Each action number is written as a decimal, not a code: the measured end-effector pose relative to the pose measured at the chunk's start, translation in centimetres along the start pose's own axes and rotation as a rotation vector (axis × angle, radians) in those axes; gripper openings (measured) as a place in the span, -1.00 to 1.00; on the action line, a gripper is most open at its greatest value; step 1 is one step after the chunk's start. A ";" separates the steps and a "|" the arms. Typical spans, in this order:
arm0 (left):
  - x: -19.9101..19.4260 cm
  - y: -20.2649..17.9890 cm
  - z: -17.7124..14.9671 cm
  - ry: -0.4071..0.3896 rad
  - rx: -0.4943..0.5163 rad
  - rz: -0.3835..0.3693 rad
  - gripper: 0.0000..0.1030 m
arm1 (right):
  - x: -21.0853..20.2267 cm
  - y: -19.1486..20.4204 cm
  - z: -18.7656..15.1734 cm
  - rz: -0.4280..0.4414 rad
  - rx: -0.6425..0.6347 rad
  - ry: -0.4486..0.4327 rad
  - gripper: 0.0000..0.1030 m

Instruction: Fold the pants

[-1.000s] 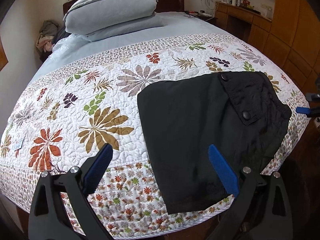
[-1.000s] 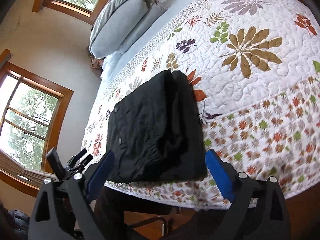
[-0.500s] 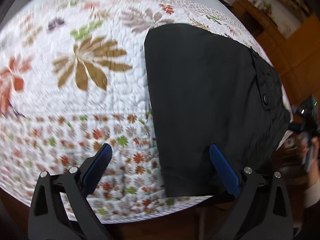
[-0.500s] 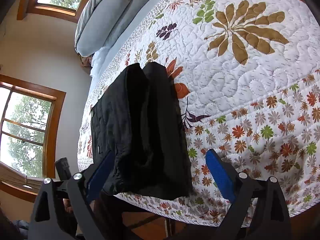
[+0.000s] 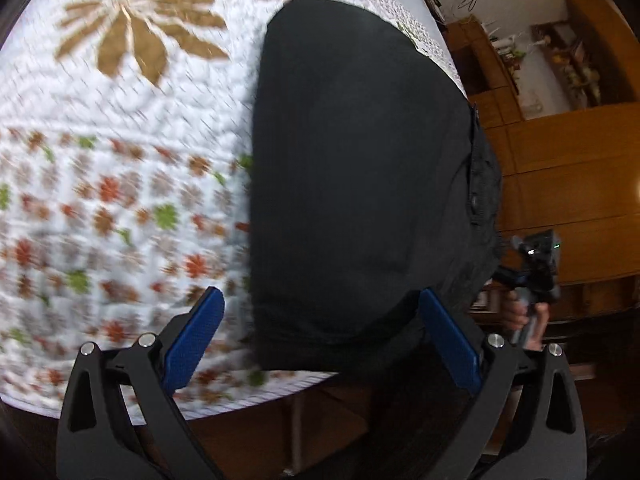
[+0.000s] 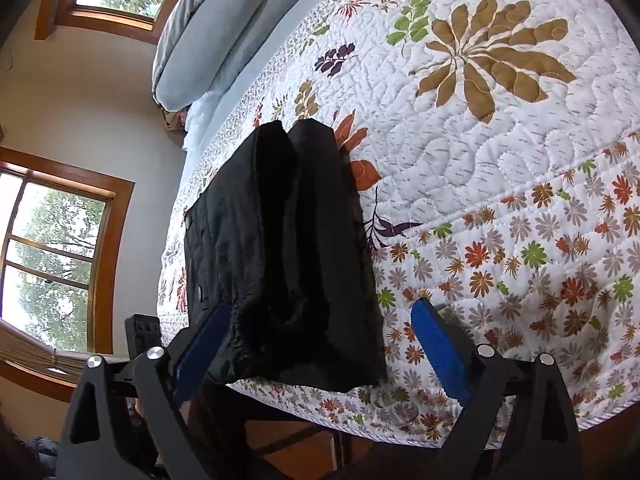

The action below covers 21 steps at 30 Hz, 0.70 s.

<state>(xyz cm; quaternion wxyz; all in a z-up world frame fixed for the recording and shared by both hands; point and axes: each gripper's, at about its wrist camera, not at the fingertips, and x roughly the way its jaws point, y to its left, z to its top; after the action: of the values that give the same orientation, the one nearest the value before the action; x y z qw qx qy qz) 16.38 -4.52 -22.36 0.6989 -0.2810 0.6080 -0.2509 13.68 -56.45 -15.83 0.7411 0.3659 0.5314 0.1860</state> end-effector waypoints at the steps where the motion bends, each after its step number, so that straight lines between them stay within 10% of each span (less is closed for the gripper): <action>1: 0.2 0.0 -0.1 0.011 -0.010 -0.023 0.90 | 0.0 0.1 0.0 -0.002 0.000 0.000 0.81; 21: 3.4 -0.6 1.9 0.119 -0.048 -0.072 0.87 | 2.4 0.8 1.5 0.029 -0.036 0.111 0.93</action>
<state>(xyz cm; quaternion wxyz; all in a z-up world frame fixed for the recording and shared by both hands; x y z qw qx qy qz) 18.71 -7.12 -24.15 0.6449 -0.3040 0.6440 -0.2776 16.08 -54.84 -16.50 0.7143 0.3493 0.5626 0.2263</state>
